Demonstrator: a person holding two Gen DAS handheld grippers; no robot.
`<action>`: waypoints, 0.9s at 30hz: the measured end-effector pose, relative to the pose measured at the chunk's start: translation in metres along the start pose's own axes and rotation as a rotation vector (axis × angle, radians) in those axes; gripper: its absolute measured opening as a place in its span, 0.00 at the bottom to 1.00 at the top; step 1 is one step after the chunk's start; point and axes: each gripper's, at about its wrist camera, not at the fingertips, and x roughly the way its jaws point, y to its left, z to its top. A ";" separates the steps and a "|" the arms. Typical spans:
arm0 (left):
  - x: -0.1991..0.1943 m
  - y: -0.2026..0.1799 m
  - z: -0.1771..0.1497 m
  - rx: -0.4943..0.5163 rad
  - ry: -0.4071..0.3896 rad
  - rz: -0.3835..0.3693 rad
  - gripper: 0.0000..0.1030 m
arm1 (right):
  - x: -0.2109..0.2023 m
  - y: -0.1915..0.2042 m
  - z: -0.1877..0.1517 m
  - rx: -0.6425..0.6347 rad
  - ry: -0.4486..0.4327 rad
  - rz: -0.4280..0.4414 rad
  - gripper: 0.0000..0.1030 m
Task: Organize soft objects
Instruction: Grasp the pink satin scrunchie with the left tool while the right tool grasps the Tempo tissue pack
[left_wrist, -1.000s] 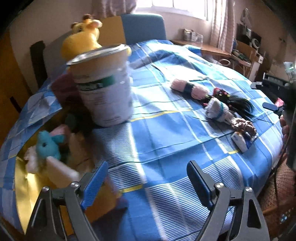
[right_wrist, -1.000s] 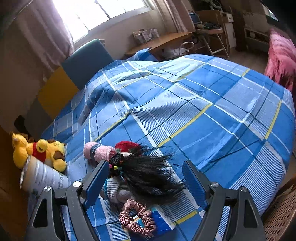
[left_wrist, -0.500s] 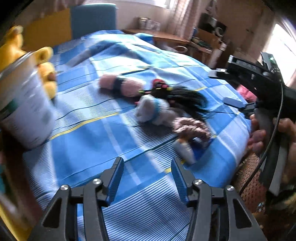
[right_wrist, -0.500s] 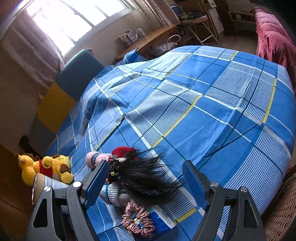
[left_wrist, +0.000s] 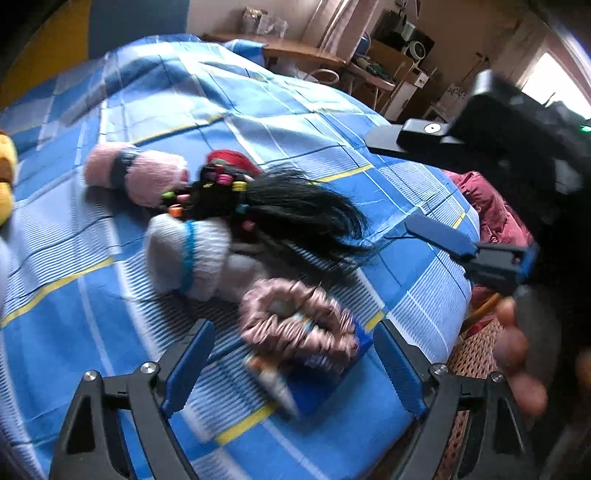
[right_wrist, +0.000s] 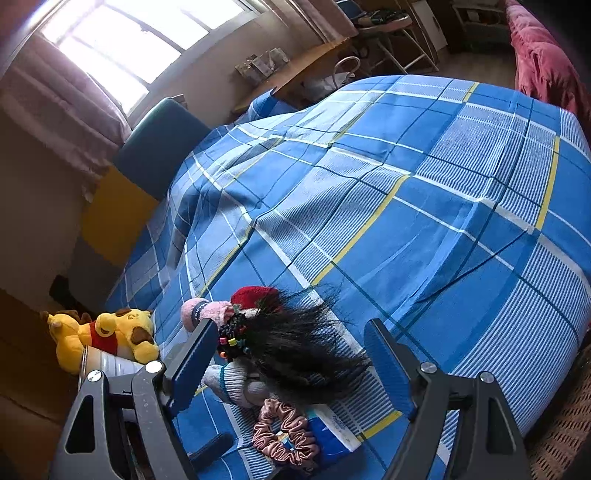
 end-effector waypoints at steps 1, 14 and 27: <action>0.006 -0.001 0.002 -0.002 0.002 0.014 0.85 | 0.001 -0.001 0.000 0.003 0.003 0.002 0.80; -0.034 0.048 -0.030 -0.096 -0.073 -0.041 0.20 | 0.012 0.006 -0.002 -0.047 0.050 -0.008 0.80; -0.069 0.096 -0.116 -0.100 -0.083 0.214 0.18 | 0.028 0.017 -0.031 -0.117 0.205 -0.081 0.80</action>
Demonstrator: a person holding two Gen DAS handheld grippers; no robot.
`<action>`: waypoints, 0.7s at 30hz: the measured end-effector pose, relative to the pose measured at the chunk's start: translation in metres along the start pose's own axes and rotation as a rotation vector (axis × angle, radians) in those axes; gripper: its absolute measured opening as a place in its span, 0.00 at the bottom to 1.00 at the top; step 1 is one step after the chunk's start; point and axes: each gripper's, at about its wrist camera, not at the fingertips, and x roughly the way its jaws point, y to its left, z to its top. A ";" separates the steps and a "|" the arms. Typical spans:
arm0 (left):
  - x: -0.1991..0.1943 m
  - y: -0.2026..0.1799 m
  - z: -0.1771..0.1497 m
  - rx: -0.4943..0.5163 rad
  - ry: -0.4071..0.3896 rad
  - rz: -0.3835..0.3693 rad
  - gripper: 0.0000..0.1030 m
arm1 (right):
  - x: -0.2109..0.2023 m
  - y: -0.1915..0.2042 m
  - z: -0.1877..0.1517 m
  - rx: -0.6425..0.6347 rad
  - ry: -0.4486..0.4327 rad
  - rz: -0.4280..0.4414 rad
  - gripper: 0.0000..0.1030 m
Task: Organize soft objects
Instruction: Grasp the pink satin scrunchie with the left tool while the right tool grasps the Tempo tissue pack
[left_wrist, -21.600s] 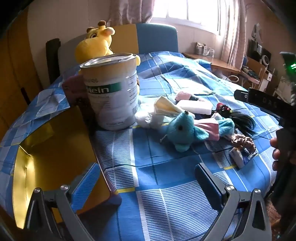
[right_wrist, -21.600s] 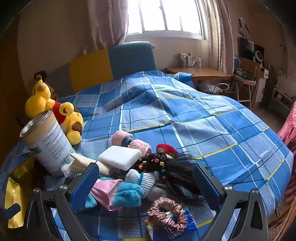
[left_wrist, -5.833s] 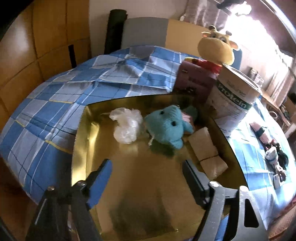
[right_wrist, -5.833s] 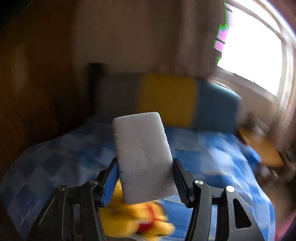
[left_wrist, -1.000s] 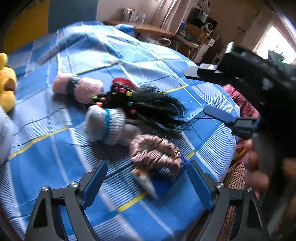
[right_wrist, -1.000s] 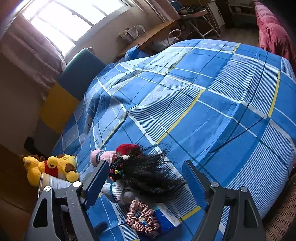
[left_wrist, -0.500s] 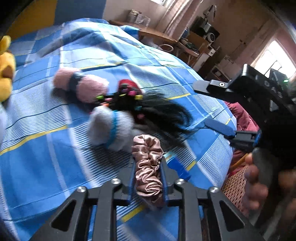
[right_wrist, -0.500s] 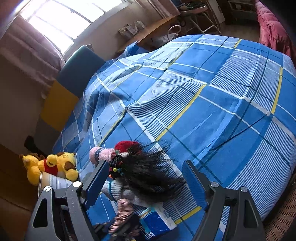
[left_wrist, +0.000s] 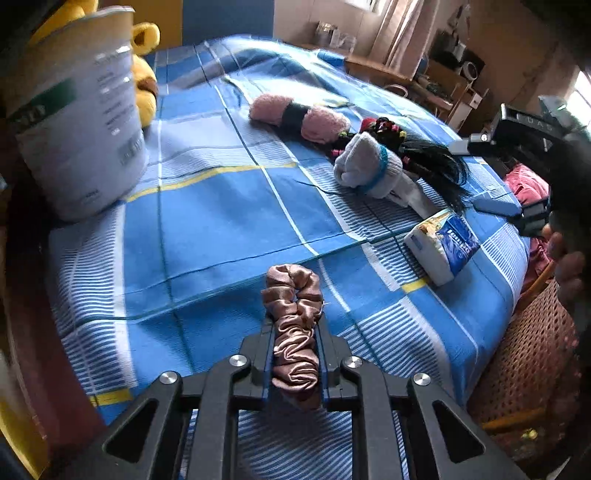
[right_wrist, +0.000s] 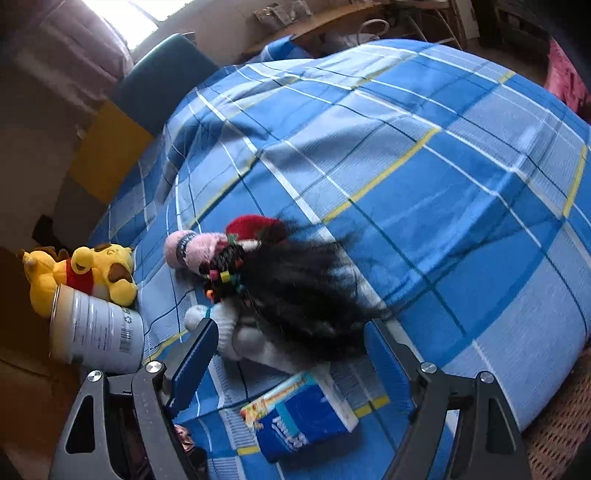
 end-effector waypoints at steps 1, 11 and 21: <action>0.000 0.001 -0.001 0.003 -0.003 0.003 0.18 | -0.001 0.000 -0.005 0.003 0.007 -0.006 0.80; -0.002 0.002 -0.010 0.011 -0.043 -0.015 0.18 | 0.014 -0.008 -0.059 0.187 0.093 -0.016 0.81; -0.006 0.011 -0.014 -0.025 -0.066 -0.054 0.18 | 0.053 0.065 -0.052 -0.265 0.084 -0.248 0.59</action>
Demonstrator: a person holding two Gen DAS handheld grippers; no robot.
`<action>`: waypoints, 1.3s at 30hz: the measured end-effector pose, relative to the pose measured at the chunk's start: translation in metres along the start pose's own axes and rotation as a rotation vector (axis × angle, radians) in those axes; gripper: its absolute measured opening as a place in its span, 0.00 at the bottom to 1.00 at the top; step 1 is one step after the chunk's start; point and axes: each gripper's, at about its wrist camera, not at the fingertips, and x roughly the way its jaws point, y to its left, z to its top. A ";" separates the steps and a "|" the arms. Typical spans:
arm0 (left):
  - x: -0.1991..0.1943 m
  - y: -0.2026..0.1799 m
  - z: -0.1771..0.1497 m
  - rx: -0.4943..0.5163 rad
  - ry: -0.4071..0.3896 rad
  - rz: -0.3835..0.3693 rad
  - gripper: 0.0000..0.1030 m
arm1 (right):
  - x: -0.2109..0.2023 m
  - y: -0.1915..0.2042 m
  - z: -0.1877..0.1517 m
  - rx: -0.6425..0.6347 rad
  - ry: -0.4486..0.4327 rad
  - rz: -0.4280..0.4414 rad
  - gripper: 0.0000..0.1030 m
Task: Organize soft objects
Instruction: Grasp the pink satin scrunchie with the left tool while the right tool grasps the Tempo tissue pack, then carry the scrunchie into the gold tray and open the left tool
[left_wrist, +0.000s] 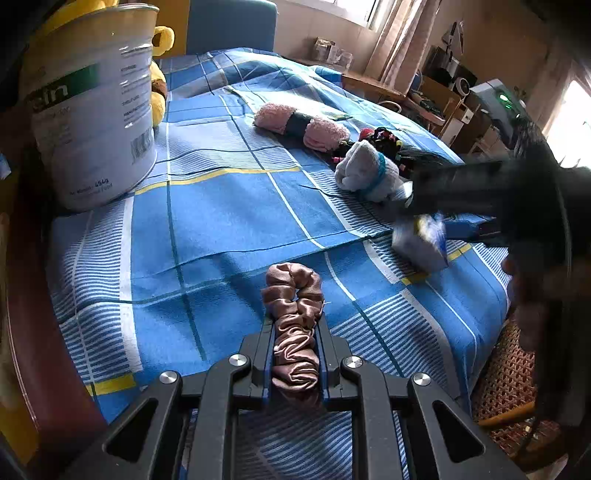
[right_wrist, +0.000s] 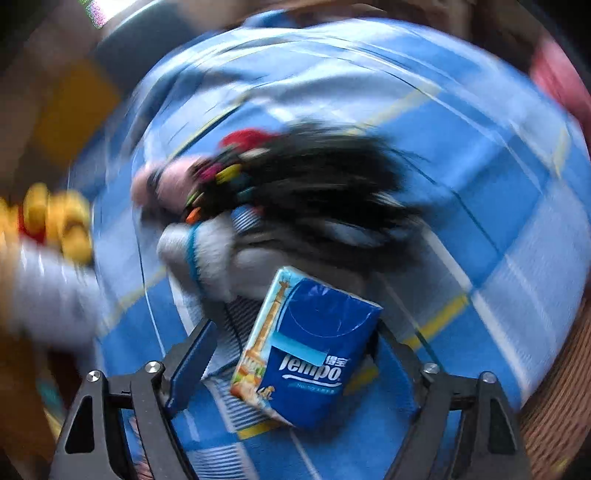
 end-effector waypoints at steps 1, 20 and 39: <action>0.000 0.001 0.000 -0.005 0.000 -0.004 0.18 | 0.002 0.012 -0.004 -0.085 0.008 -0.029 0.59; -0.002 0.004 0.003 -0.041 0.008 -0.004 0.16 | 0.006 0.037 -0.026 -0.265 0.020 -0.072 0.59; -0.113 0.099 0.026 -0.309 -0.201 0.077 0.16 | 0.005 0.054 -0.039 -0.305 -0.002 -0.091 0.58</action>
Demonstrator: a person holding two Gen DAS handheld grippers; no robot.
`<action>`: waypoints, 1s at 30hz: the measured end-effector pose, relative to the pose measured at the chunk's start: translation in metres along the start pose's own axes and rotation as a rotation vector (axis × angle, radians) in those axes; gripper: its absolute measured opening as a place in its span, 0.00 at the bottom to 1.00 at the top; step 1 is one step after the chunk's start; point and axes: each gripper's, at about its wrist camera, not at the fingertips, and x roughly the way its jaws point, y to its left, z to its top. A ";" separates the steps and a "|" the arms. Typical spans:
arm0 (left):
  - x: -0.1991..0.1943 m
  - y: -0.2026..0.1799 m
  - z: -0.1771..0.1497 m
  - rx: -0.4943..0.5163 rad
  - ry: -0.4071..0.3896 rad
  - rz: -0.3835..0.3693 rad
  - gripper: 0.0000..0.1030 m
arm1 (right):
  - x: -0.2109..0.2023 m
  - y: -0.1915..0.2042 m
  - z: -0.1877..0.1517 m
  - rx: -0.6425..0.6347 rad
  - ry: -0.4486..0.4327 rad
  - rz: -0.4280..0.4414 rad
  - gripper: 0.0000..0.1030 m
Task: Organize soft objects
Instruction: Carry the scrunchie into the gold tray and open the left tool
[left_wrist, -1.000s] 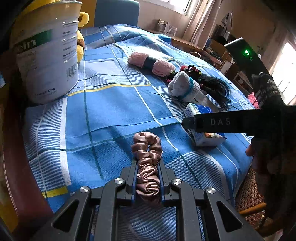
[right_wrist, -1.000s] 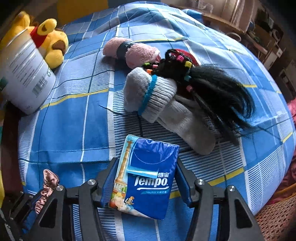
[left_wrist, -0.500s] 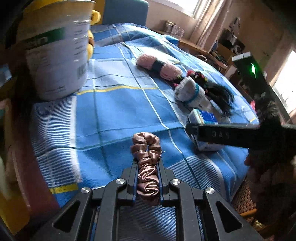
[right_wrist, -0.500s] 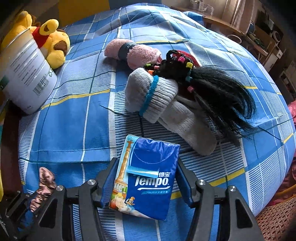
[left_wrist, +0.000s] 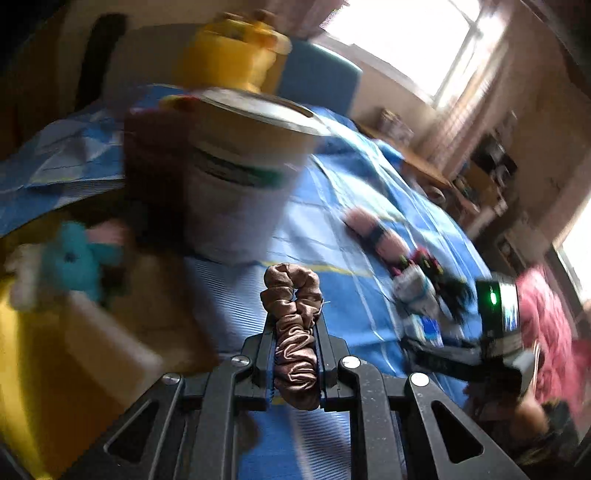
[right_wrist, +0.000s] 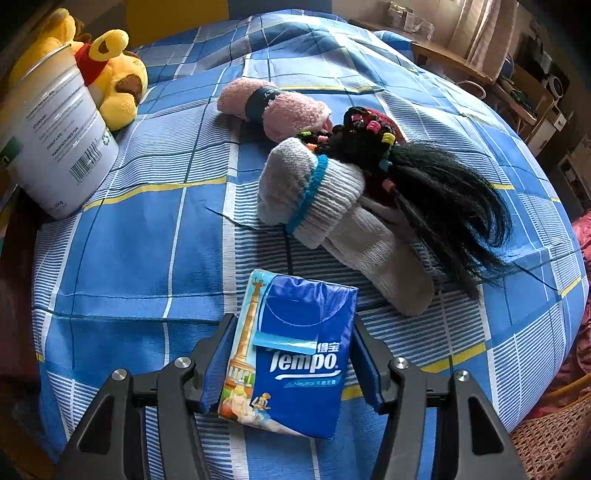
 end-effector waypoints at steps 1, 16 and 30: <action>-0.003 0.008 0.002 -0.020 -0.005 0.008 0.16 | 0.000 0.000 0.000 -0.001 0.000 0.000 0.58; -0.034 0.181 -0.019 -0.484 0.010 0.142 0.16 | -0.003 0.002 -0.001 -0.032 -0.006 -0.010 0.55; -0.005 0.190 -0.013 -0.460 0.072 0.229 0.51 | -0.002 0.002 -0.002 -0.031 -0.007 -0.012 0.55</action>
